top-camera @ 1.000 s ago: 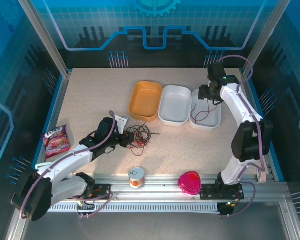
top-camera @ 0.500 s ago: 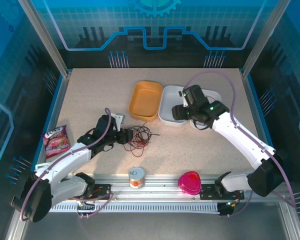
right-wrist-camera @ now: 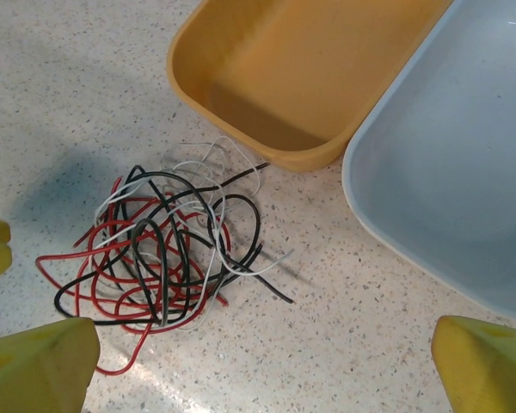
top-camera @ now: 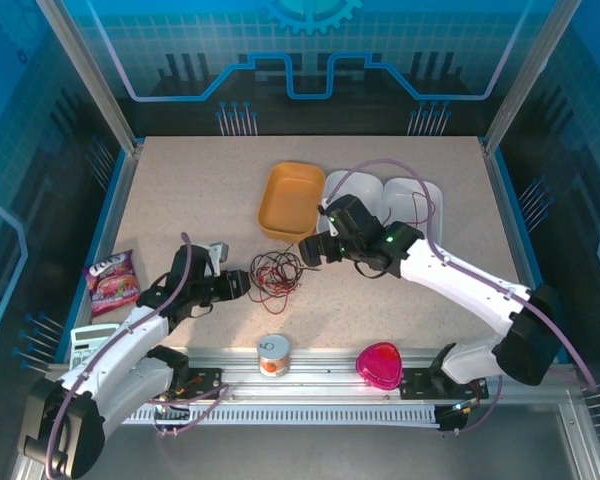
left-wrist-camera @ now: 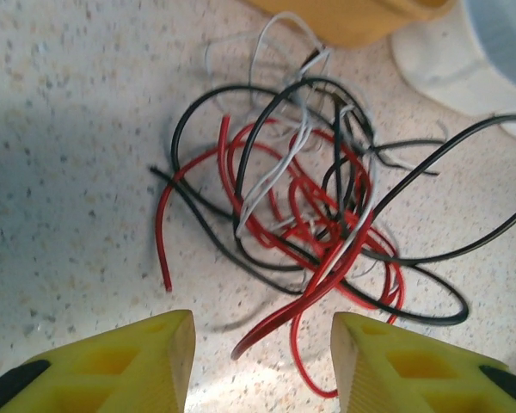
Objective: Untangle the cables
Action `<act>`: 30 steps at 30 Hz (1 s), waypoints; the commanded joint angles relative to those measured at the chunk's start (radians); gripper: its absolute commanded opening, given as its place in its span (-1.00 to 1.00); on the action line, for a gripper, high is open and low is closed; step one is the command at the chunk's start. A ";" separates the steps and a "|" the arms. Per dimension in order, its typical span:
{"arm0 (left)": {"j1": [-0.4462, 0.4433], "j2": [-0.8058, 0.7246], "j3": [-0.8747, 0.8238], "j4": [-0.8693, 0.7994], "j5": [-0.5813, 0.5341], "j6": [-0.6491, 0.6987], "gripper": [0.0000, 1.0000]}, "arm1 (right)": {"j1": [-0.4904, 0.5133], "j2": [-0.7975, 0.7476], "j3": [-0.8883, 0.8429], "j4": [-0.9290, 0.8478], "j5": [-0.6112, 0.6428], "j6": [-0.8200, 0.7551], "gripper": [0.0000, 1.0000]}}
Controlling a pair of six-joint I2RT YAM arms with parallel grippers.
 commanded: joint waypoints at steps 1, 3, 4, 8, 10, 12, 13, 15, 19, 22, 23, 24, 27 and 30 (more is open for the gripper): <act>0.003 -0.007 -0.028 0.007 0.039 -0.052 -0.09 | 0.015 0.023 0.046 0.018 0.041 0.001 0.99; -0.004 -0.007 -0.035 0.017 0.042 -0.055 -0.09 | 0.016 0.035 0.054 0.018 0.039 0.004 0.99; -0.011 -0.003 -0.036 0.022 0.038 -0.056 -0.08 | 0.014 0.040 0.057 0.020 0.038 0.006 0.99; -0.040 0.047 -0.037 0.051 0.023 -0.057 -0.09 | 0.016 0.059 0.066 0.032 0.026 0.016 0.99; -0.057 0.087 -0.036 0.087 0.022 -0.063 -0.11 | 0.016 0.068 0.071 0.039 0.020 0.022 0.99; -0.070 0.127 -0.032 0.119 0.018 -0.067 -0.15 | 0.017 0.077 0.077 0.042 0.012 0.024 0.99; -0.075 0.148 -0.027 0.124 0.008 -0.068 -0.18 | 0.017 0.080 0.082 0.041 0.009 0.025 0.99; -0.078 0.175 -0.026 0.135 -0.015 -0.074 -0.34 | 0.018 0.085 0.084 0.041 0.001 0.028 0.99; -0.078 0.183 -0.024 0.158 -0.050 -0.085 -0.54 | 0.020 0.087 0.080 0.044 -0.002 0.029 0.99; -0.078 0.164 -0.018 0.159 -0.064 -0.071 -0.72 | 0.021 0.083 0.068 0.054 -0.003 0.031 0.99; -0.078 0.155 -0.015 0.159 -0.066 -0.066 -0.80 | 0.022 0.079 0.061 0.061 -0.005 0.030 0.99; -0.077 0.142 -0.009 0.154 -0.065 -0.059 -0.93 | 0.021 0.075 0.055 0.072 -0.009 0.031 0.99; -0.083 0.082 0.017 0.124 -0.068 -0.040 -1.00 | 0.022 0.074 0.047 0.096 -0.036 0.025 0.99; -0.087 -0.001 0.051 0.076 -0.095 -0.013 -1.00 | 0.021 0.077 0.048 0.115 -0.069 0.014 0.99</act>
